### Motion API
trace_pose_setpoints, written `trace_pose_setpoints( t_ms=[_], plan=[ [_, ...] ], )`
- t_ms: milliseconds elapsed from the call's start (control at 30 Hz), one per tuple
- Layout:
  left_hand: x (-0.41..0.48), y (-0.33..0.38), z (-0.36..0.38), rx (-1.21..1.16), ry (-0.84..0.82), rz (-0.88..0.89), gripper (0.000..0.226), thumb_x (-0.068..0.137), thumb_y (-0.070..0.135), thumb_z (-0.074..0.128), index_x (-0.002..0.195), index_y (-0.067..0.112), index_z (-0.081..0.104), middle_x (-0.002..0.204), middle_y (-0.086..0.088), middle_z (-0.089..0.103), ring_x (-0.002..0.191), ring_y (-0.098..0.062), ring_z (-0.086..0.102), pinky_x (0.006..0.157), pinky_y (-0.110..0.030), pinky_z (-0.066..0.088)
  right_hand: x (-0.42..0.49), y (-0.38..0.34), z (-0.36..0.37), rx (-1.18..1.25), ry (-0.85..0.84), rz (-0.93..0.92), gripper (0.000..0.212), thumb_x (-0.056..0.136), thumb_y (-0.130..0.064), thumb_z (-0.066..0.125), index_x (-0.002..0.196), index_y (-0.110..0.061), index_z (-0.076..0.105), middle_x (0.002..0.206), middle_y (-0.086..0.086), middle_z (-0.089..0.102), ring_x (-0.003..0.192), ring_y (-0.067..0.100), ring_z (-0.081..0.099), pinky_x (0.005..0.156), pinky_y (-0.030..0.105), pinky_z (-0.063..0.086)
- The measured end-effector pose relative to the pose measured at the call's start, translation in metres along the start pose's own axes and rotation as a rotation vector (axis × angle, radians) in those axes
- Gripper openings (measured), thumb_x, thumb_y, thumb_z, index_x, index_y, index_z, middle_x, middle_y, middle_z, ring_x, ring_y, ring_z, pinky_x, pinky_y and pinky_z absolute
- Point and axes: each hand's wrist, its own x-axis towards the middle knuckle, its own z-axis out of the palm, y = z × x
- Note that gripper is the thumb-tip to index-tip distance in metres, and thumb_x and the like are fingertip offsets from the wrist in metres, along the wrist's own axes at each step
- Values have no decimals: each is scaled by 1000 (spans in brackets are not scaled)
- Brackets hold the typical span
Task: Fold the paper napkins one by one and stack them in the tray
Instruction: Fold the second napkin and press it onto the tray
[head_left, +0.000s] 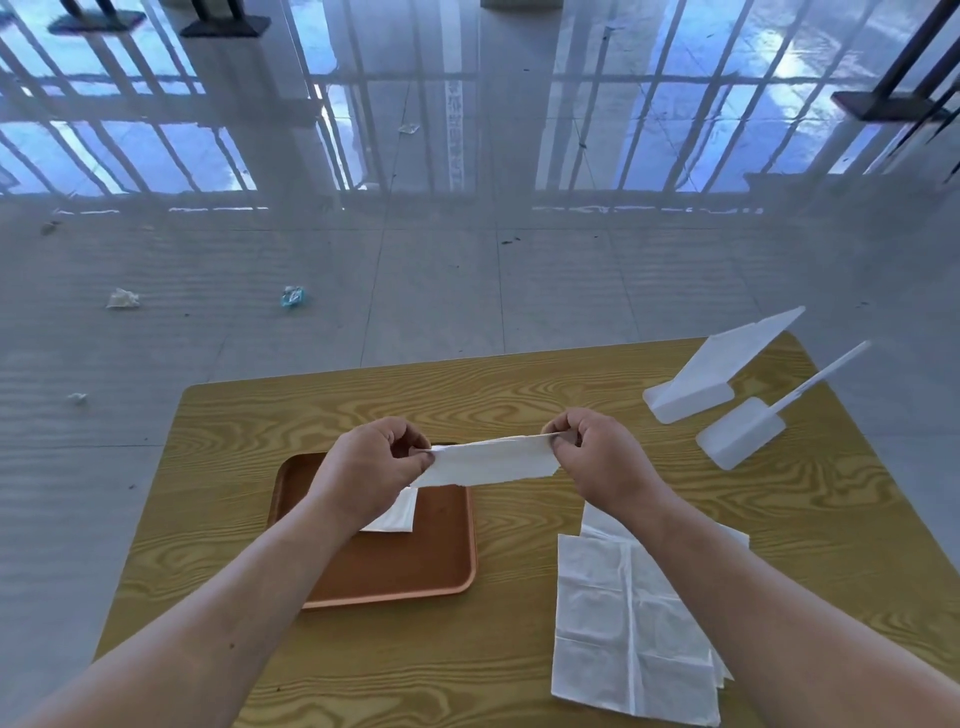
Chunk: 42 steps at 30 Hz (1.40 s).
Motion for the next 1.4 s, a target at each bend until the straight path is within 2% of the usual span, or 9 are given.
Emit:
trace_pose_setpoints(
  t_ms=[133, 333, 633, 833, 967, 1067, 1200, 1300, 1400],
  plan=[
    [2, 5, -1, 92, 67, 70, 11, 85, 40, 77, 80, 38, 68, 97, 20, 68, 95, -2, 64, 76, -24, 47, -1, 1, -2, -234, 38, -63, 9, 98, -27, 63, 97, -24, 71, 109, -4, 61, 110, 16, 47, 94, 28, 34],
    [13, 15, -7, -87, 74, 50, 6, 83, 39, 73, 83, 38, 67, 72, 20, 68, 66, -5, 60, 65, -34, 52, -3, -3, -6, 182, -275, 125, 9, 90, -21, 72, 83, -16, 75, 77, -2, 70, 68, 16, 57, 72, 39, 50],
    [13, 46, -7, -243, -108, 87, 3, 83, 36, 72, 85, 34, 71, 74, 13, 69, 67, -6, 61, 59, -25, 50, -3, -6, 25, 259, -392, 164, 46, 88, -19, 78, 129, -22, 57, 101, 18, 78, 75, 17, 67, 74, 38, 55],
    [19, 50, -13, -174, -29, 74, 9, 83, 39, 73, 90, 36, 70, 85, 12, 73, 78, -8, 66, 69, -32, 54, -5, -20, 37, 271, -356, 149, 13, 97, -24, 68, 97, -15, 77, 98, 16, 77, 80, 23, 66, 76, 44, 56],
    [22, 32, -15, 86, 117, 17, 58, 82, 52, 76, 133, 33, 54, 133, 10, 55, 130, -17, 54, 107, -43, 47, -5, -25, 39, 535, -411, 245, 13, 99, -16, 66, 101, -11, 78, 95, 4, 77, 87, 20, 68, 82, 38, 55],
    [17, 20, -16, 77, 71, -118, 96, 68, 80, 69, 147, 32, 42, 155, 0, 47, 143, -23, 44, 113, -46, 41, -3, -29, 43, 801, -437, 339, 15, 98, -9, 68, 111, -7, 75, 104, 8, 78, 94, 23, 74, 83, 39, 60],
    [10, 7, -17, -35, -66, -340, 128, 45, 107, 53, 147, 30, 41, 133, 2, 64, 119, -22, 64, 101, -45, 51, 1, -34, 48, 1003, -416, 410, 39, 93, -3, 73, 130, -9, 63, 112, 13, 80, 99, 27, 77, 78, 39, 64],
    [4, 3, -20, -150, -266, -478, 102, 55, 104, 51, 132, 36, 51, 110, 0, 78, 90, -20, 76, 83, -41, 58, 4, -36, 51, 1033, -389, 423, 67, 92, 1, 73, 149, -17, 43, 123, 18, 75, 103, 31, 77, 76, 41, 64],
    [-4, 1, -18, -385, -464, -493, 88, 62, 94, 60, 128, 35, 60, 106, -7, 83, 84, -21, 77, 91, -41, 57, 5, -36, 54, 1012, -391, 381, 93, 92, 0, 71, 163, -34, 20, 139, 20, 63, 110, 32, 75, 86, 44, 63]
  ],
)
